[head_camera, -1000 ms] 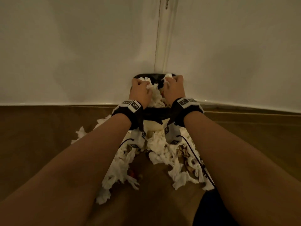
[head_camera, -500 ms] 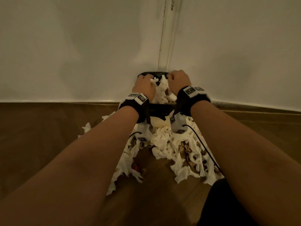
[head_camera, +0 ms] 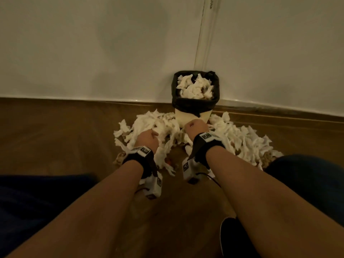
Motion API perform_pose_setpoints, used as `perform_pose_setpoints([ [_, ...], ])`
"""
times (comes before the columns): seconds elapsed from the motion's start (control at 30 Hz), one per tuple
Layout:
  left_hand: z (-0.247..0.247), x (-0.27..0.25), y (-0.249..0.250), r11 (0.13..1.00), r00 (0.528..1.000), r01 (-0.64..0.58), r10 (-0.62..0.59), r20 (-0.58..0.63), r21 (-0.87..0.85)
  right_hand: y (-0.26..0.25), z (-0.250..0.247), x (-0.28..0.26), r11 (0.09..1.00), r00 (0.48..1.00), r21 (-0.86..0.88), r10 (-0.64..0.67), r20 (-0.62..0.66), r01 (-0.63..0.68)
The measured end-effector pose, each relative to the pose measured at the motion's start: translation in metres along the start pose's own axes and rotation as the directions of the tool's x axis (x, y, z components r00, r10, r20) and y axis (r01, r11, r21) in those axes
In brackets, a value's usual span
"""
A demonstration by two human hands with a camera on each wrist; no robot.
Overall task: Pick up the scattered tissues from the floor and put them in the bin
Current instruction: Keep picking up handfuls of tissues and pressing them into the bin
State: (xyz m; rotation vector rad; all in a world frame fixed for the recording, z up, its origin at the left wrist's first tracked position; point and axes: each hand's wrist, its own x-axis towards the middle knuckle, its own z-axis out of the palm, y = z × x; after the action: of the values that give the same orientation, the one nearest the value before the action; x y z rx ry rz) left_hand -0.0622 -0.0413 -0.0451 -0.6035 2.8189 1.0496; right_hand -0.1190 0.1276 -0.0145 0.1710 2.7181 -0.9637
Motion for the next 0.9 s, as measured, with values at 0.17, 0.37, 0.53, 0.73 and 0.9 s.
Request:
perform_pose_setpoints([
  [0.17,0.024,-0.034,-0.072,0.984,0.984,0.174,-0.175,0.041,0.035,0.03,0.061,-0.028,0.998,0.99,-0.007,0.056,0.127,-0.056],
  [0.37,0.045,-0.065,-0.127,0.966,0.968,0.246,-0.249,0.032,0.08,0.057,0.108,-0.04,0.991,0.959,-0.052,0.133,0.251,-0.124],
  [0.53,0.058,-0.064,-0.138,0.977,0.979,0.203,-0.204,0.005,0.058,0.066,0.136,-0.031,0.972,0.943,-0.233,0.095,0.319,-0.02],
  [0.73,0.073,-0.07,-0.133,0.92,0.914,0.38,-0.357,-0.195,0.097,0.07,0.157,-0.019,0.926,0.916,-0.37,0.082,0.394,0.077],
  [0.9,0.075,-0.067,-0.141,0.878,0.854,0.479,-0.463,-0.238,0.008,0.076,0.167,-0.012,0.919,0.912,-0.389,0.101,0.397,0.068],
])
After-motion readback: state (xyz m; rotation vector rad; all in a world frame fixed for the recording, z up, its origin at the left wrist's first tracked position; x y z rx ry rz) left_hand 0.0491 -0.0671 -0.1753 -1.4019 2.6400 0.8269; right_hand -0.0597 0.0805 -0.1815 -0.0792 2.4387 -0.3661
